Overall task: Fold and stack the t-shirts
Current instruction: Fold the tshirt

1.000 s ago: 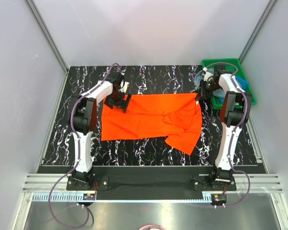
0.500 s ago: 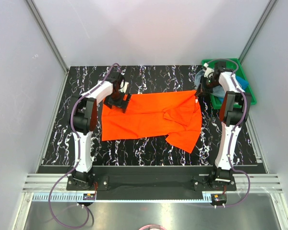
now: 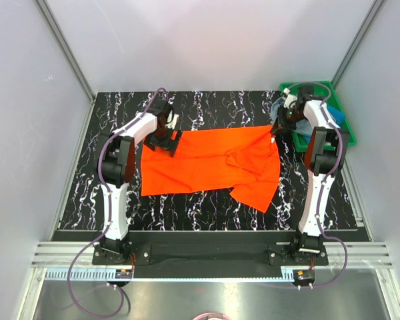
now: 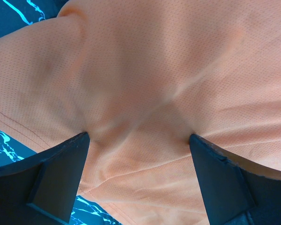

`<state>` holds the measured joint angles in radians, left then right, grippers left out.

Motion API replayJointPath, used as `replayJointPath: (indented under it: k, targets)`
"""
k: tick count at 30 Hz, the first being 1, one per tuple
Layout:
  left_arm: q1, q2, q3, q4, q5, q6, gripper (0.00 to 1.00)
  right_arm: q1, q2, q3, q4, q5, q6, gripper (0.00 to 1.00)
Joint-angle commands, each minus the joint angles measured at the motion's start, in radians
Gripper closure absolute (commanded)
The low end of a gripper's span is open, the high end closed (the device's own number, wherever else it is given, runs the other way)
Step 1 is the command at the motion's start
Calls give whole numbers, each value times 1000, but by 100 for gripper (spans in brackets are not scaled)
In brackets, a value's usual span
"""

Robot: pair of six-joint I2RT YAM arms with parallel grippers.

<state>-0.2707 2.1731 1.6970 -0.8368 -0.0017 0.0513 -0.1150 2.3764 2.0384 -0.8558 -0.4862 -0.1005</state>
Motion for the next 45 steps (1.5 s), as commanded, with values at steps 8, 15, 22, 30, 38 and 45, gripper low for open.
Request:
replayJointPath:
  k: [8, 15, 22, 30, 38, 45]
  targets:
    - [-1, -85, 96, 10, -21, 13, 1, 0, -192, -37, -22, -43, -15, 33]
    - [1, -162, 154, 25, -4, 4, 1, 47, -301, -102, -34, -198, -11, 37]
    - [42, -43, 165, 30, 58, -50, 1, 173, -182, -87, -17, -213, -21, 38]
    - [42, 48, 214, 41, 46, -48, 1, 199, -48, 6, 1, -207, -19, 39]
    - [45, 97, 217, 42, 19, -106, 1, 199, -3, 8, 9, -186, -10, 38]
    - [76, 166, 305, 31, -26, -140, 2, 210, 58, 19, 6, -138, 4, 37]
